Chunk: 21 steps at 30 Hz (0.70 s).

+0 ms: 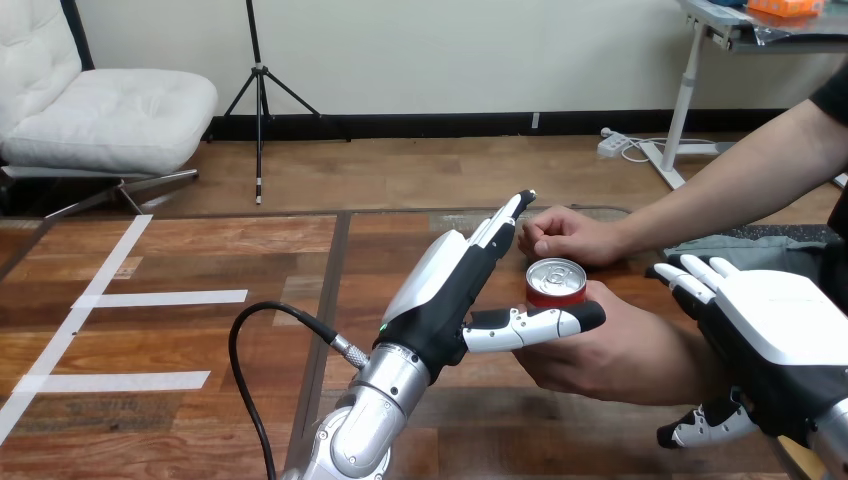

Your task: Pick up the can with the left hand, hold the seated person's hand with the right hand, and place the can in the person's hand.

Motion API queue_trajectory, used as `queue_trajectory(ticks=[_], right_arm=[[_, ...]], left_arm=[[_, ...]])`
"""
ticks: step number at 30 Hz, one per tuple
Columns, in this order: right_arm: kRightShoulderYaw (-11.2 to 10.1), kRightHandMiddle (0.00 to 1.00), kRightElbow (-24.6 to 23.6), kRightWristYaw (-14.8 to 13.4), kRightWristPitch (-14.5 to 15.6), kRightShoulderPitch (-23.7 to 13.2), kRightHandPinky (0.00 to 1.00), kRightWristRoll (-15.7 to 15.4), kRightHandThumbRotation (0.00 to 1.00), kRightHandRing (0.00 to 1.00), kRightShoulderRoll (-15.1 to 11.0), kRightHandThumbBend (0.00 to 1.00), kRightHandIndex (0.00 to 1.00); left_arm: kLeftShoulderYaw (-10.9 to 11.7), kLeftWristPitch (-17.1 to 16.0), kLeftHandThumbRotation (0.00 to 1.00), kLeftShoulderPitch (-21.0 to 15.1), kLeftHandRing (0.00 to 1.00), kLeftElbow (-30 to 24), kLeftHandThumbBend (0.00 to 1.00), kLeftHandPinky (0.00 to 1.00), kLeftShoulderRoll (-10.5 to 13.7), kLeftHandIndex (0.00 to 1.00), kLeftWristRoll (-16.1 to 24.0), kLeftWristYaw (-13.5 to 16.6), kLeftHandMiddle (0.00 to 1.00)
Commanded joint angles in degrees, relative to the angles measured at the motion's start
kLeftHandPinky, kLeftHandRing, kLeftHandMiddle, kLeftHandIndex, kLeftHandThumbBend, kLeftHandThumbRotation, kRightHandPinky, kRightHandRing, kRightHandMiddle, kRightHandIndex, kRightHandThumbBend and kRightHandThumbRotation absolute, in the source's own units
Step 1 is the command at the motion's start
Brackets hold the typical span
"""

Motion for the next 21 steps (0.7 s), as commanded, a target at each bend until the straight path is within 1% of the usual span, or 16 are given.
queue_trajectory(ticks=[1,14,21], right_arm=[[-0.5,0.97,-1.14,-2.1,-0.98,-3.21,0.97,-0.43,0.06,0.99,-0.18,0.95,0.94],[-0.33,0.97,-0.48,-2.62,-1.74,-3.7,0.97,-0.54,0.07,0.99,-0.05,0.93,0.95],[-0.18,0.97,-0.54,-3.08,-1.94,-3.93,0.98,-0.51,0.07,0.99,0.3,0.92,0.95]], left_arm=[[1.6,0.33,0.68,-2.2,1.0,-2.84,1.0,1.0,0.51,1.0,0.53,1.15,1.0],[1.75,0.29,0.69,-2.25,1.0,-2.87,1.0,1.0,0.92,1.0,0.85,1.48,1.0],[2.15,1.15,0.69,-1.87,1.0,-3.59,1.0,1.0,0.86,1.0,0.51,1.03,1.0]])
